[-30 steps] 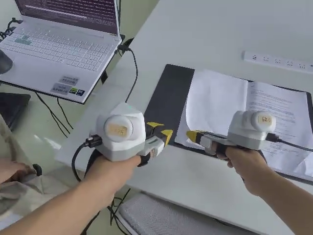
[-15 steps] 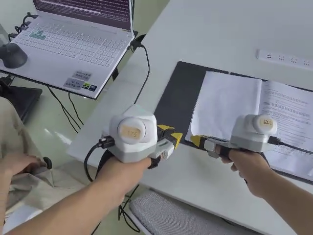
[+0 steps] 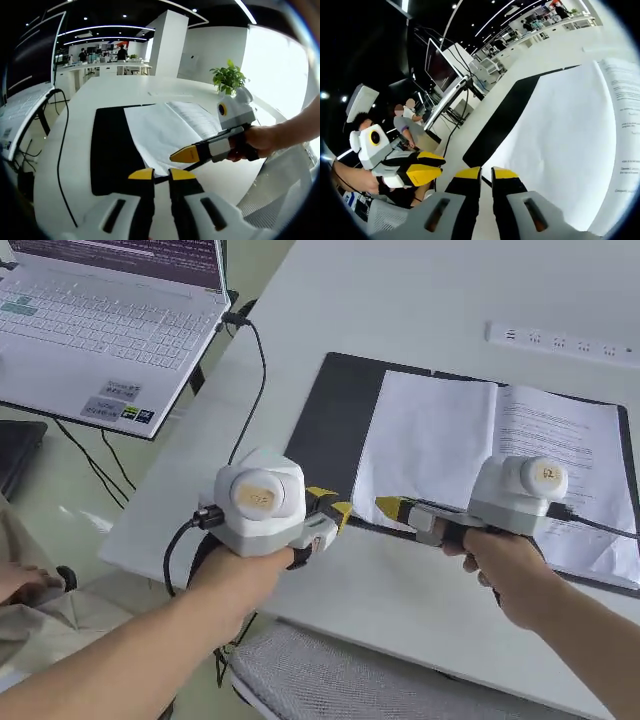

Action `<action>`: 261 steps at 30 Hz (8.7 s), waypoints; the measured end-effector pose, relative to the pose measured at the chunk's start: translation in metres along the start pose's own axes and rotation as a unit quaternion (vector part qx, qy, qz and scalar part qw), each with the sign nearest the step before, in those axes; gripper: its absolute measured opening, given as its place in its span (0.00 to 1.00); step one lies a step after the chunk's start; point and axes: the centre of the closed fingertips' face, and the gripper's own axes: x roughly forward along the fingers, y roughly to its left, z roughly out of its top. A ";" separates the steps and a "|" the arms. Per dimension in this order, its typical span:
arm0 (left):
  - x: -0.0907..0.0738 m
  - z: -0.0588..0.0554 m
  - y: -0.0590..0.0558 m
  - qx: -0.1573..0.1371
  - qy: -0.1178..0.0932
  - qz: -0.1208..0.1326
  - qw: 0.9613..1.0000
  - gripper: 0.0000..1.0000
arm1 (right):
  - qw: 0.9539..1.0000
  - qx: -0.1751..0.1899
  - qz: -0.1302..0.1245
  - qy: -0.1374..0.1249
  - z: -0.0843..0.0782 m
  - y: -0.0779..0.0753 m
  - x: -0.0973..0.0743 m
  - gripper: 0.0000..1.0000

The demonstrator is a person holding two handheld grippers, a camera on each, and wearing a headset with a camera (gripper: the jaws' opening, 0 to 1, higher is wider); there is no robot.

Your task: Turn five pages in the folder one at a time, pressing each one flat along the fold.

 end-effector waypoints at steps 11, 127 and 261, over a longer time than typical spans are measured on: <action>0.052 -0.008 -0.011 0.028 0.017 -0.016 0.999 0.11 | 0.999 0.009 -0.031 -0.029 0.022 -0.035 -0.028 0.06; 0.071 -0.035 0.005 0.069 0.053 0.030 0.996 0.05 | 0.969 0.242 0.005 -0.052 0.092 -0.152 -0.036 0.00; 0.080 0.030 -0.177 0.129 0.056 -0.111 0.984 0.52 | 0.971 0.036 -0.190 -0.141 -0.012 -0.051 -0.313 0.41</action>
